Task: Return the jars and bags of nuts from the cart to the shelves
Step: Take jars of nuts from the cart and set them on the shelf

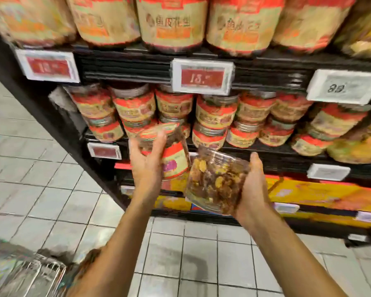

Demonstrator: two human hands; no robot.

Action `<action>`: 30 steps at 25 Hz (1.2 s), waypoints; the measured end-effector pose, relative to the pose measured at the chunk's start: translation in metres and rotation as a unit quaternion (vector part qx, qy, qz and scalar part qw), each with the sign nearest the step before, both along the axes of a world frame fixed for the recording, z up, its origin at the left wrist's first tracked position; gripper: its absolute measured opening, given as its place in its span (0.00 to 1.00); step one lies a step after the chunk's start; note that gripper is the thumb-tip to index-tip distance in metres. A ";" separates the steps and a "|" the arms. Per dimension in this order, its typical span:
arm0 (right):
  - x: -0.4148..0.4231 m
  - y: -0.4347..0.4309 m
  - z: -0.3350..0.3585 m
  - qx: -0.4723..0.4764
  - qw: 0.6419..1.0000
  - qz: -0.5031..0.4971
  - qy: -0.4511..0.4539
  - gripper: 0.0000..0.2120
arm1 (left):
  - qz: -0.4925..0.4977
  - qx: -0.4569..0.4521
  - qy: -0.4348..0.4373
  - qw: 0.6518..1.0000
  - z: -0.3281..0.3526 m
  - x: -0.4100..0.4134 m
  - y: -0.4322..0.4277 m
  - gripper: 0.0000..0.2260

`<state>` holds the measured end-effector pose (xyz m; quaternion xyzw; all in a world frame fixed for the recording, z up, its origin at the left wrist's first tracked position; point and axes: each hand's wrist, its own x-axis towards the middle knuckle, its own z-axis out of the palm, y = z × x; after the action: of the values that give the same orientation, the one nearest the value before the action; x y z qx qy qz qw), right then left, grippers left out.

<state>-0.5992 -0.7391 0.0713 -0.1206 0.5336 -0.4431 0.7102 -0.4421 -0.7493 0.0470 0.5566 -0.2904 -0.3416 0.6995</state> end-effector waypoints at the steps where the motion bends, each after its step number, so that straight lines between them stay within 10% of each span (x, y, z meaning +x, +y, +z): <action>1: 0.003 -0.006 -0.014 0.008 1.000 -0.001 -0.003 0.35 | 0.008 -0.016 -0.038 0.999 -0.011 -0.001 -0.011 0.23; 20: -0.005 0.000 -0.068 -0.031 0.998 0.023 -0.044 0.36 | -0.021 -0.065 -0.340 0.938 -0.061 0.013 -0.052 0.40; 26: 0.002 -0.016 -0.070 -0.032 0.999 -0.002 -0.037 0.37 | -0.010 -0.157 -0.652 0.742 -0.108 0.017 -0.006 0.19; 30: 0.005 -0.024 -0.069 -0.039 0.999 -0.001 -0.014 0.36 | -0.051 -0.118 -0.679 0.723 -0.116 0.017 -0.021 0.23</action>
<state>-0.5944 -0.7629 0.0019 -0.1413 0.5061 -0.4662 0.7117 -0.4254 -0.7700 -0.0688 0.5369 -0.7535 0.1299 0.3565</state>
